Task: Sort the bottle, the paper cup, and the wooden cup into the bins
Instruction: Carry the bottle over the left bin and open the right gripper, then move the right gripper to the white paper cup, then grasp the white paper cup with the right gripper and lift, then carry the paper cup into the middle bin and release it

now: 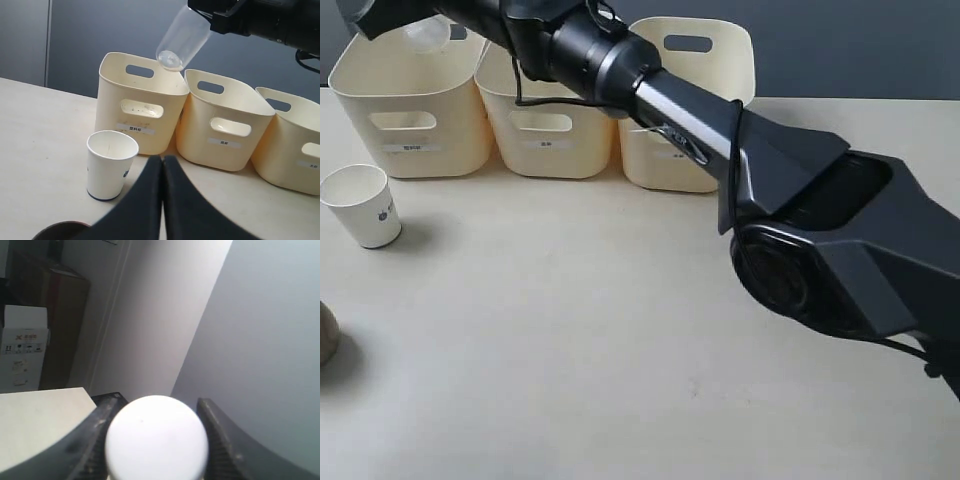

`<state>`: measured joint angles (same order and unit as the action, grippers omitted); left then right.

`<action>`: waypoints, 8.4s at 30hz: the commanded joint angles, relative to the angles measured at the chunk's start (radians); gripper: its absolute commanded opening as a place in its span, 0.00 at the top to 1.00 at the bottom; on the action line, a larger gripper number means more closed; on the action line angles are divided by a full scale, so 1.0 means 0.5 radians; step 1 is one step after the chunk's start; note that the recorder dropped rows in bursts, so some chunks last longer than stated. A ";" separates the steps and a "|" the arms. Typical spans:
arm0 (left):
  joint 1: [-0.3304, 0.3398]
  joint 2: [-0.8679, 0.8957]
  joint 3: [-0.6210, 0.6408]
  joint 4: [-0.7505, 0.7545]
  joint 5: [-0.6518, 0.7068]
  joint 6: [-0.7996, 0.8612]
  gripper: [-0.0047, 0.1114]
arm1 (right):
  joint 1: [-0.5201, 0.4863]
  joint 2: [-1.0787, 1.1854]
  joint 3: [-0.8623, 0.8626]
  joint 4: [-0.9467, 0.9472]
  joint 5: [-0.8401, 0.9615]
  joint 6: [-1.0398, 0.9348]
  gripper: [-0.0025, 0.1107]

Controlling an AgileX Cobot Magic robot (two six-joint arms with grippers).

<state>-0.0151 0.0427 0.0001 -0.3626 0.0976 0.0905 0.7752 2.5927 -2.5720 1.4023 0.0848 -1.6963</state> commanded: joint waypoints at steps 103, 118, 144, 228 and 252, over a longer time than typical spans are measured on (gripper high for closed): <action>-0.013 -0.014 0.000 0.633 -0.580 0.075 0.96 | 0.384 0.155 -0.129 -2.622 1.602 0.627 0.43; -0.013 -0.014 0.000 0.610 -0.674 0.094 0.96 | 0.392 0.280 -0.129 -2.633 1.188 0.593 0.43; -0.013 -0.014 0.000 0.610 -0.674 0.086 0.96 | 0.234 0.335 -0.129 -1.957 1.109 0.552 0.45; -0.013 -0.014 0.000 0.605 -0.661 0.091 0.96 | 0.242 -0.014 -0.129 -2.309 1.865 1.097 0.98; -0.013 -0.014 0.000 0.605 -0.653 0.097 0.96 | 0.174 -0.355 -0.129 -3.341 1.777 2.120 0.98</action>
<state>-0.0151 0.0427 0.0001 -0.0538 -0.2260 0.1387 0.8889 2.3828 -2.6358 -0.2450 1.0227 -0.6813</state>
